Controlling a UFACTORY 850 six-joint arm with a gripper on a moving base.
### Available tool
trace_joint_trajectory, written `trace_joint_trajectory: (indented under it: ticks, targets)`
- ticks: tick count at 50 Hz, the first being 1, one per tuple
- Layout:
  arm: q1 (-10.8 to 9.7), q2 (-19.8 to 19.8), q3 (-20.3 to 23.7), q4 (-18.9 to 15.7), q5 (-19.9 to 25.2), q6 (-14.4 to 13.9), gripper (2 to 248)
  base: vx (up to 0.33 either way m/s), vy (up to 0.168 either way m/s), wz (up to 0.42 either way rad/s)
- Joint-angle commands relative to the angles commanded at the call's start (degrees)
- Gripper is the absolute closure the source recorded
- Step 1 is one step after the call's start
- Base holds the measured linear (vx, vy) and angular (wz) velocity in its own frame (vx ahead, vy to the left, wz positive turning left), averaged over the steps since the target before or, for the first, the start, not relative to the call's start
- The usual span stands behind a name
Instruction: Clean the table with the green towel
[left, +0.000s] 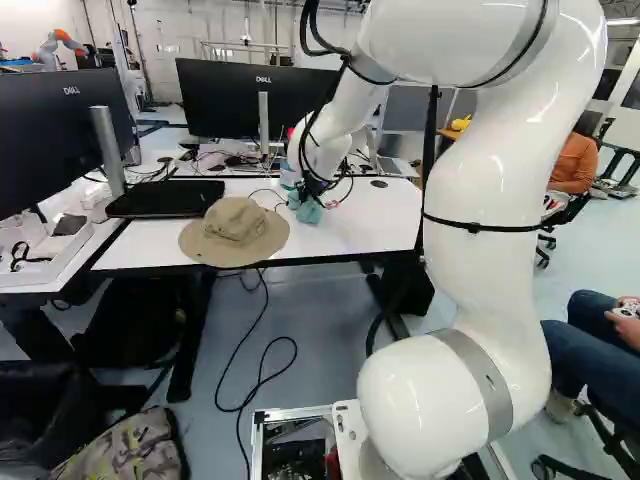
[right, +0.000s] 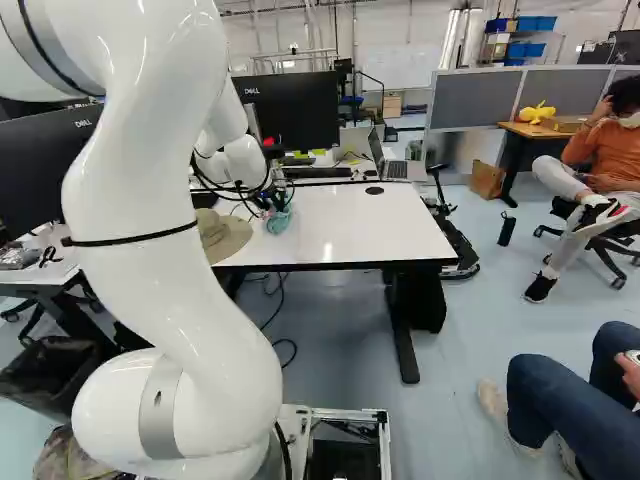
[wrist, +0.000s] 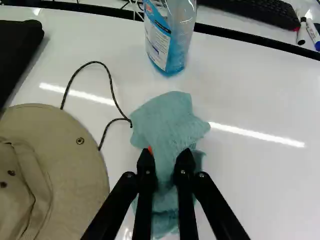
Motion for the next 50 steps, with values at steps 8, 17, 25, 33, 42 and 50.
trace_joint_trajectory:
  ticks: [8,17,25,33,42,50]
  targets:
    - [-0.01,-0.06,-0.07,0.0,1.77,0.0,200,0.0,0.0,0.0]
    - [-0.05,-0.4,-0.49,0.0,2.53,0.0,200,0.0,0.0,0.0]
    - [0.04,0.49,0.59,0.0,2.42,0.0,200,0.0,0.0,0.0]
    - [0.18,2.21,2.77,0.0,2.62,0.0,200,0.0,0.0,0.0]
    - [0.21,3.29,5.13,0.0,4.42,0.0,200,0.0,0.0,0.0]
    - [-0.01,2.6,5.51,0.0,5.32,0.0,200,0.0,0.0,0.0]
